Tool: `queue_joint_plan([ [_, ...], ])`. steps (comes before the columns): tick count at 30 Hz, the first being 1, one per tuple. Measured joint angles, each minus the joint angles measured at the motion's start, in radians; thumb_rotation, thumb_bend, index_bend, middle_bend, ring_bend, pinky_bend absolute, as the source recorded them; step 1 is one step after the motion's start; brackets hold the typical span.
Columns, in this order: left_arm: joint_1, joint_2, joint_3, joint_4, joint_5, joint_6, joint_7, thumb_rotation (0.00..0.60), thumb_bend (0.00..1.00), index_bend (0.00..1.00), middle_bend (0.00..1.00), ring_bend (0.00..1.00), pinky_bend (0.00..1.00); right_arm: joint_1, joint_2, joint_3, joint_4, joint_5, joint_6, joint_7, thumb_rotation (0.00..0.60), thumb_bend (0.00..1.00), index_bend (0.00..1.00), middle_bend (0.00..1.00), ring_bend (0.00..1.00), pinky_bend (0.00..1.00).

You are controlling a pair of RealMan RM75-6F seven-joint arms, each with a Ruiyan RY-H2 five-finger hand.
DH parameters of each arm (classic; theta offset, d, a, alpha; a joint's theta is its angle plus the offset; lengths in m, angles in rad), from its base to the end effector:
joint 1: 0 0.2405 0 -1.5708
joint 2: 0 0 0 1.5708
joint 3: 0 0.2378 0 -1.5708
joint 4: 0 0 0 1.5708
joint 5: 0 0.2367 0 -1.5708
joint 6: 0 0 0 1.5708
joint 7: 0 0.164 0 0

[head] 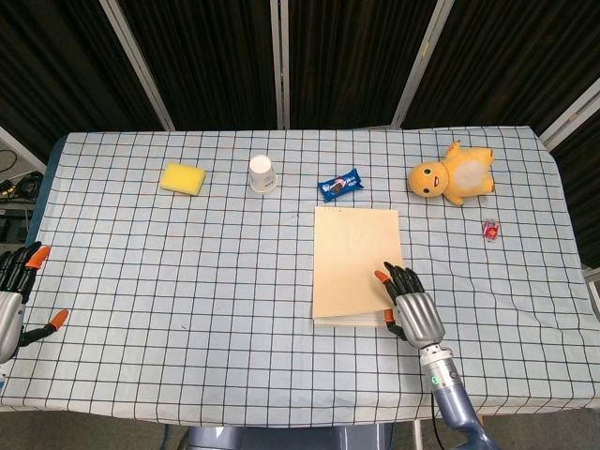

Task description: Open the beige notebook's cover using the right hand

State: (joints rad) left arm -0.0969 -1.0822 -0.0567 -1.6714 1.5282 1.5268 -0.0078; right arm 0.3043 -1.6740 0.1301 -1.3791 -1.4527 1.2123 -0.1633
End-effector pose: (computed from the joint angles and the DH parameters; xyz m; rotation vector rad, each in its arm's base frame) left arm -0.2856 0.2058 0.1375 -1.3809 -0.8711 -0.9870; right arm -0.2135 -0.2643 -0.0534 1.5897 -1.0741 1.0382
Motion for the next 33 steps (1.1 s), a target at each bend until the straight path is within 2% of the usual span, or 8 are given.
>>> queue_joint_plan([
  [1, 0.000, 0.001, -0.001, 0.000, -0.001, 0.001, -0.002, 0.600, 0.24, 0.00, 0.00, 0.00, 0.00, 0.003, -0.002, 0.007, 0.002, 0.008, 0.001, -0.006, 0.600, 0.73, 0.40, 0.32, 0.20, 0.26],
  [3, 0.001, 0.002, -0.001, -0.001, -0.002, 0.001, -0.008, 0.600, 0.24, 0.00, 0.00, 0.00, 0.00, 0.006, -0.009, 0.017, 0.010, 0.015, 0.012, -0.005, 0.600, 0.75, 0.53, 0.55, 0.42, 0.47],
  [5, 0.001, 0.003, -0.001, -0.001, -0.003, -0.001, -0.012, 0.600, 0.24, 0.00, 0.00, 0.00, 0.00, 0.007, -0.013, 0.018, 0.015, 0.015, 0.020, 0.013, 0.600, 0.76, 0.62, 0.66, 0.53, 0.58],
  [8, 0.000, 0.005, -0.001, -0.001, -0.003, -0.002, -0.016, 0.600, 0.24, 0.00, 0.00, 0.00, 0.00, 0.005, -0.014, 0.016, 0.016, 0.012, 0.032, 0.050, 0.600, 0.76, 0.69, 0.74, 0.61, 0.65],
  [13, 0.001, 0.006, -0.001, -0.003, -0.001, 0.002, -0.020, 0.600, 0.24, 0.00, 0.00, 0.00, 0.00, -0.004, -0.001, 0.001, -0.002, -0.014, 0.064, 0.103, 0.600, 0.76, 0.72, 0.76, 0.63, 0.66],
  [19, 0.003, 0.010, 0.000, -0.008, 0.002, 0.004, -0.025, 0.600, 0.24, 0.00, 0.00, 0.00, 0.00, -0.026, 0.068, -0.040, -0.069, -0.055, 0.094, 0.139, 0.600, 0.76, 0.72, 0.76, 0.63, 0.67],
  [28, 0.003, 0.010, 0.000, -0.012, 0.005, 0.006, -0.017, 0.600, 0.24, 0.00, 0.00, 0.00, 0.00, -0.067, 0.272, -0.122, -0.233, -0.096, 0.104, 0.216, 0.600, 0.76, 0.72, 0.77, 0.63, 0.67],
  [33, 0.004, 0.009, 0.000, -0.016, 0.009, 0.009, -0.010, 0.600, 0.24, 0.00, 0.00, 0.00, 0.00, -0.095, 0.393, -0.192, -0.304, -0.148, 0.118, 0.281, 0.600, 0.76, 0.72, 0.77, 0.63, 0.68],
])
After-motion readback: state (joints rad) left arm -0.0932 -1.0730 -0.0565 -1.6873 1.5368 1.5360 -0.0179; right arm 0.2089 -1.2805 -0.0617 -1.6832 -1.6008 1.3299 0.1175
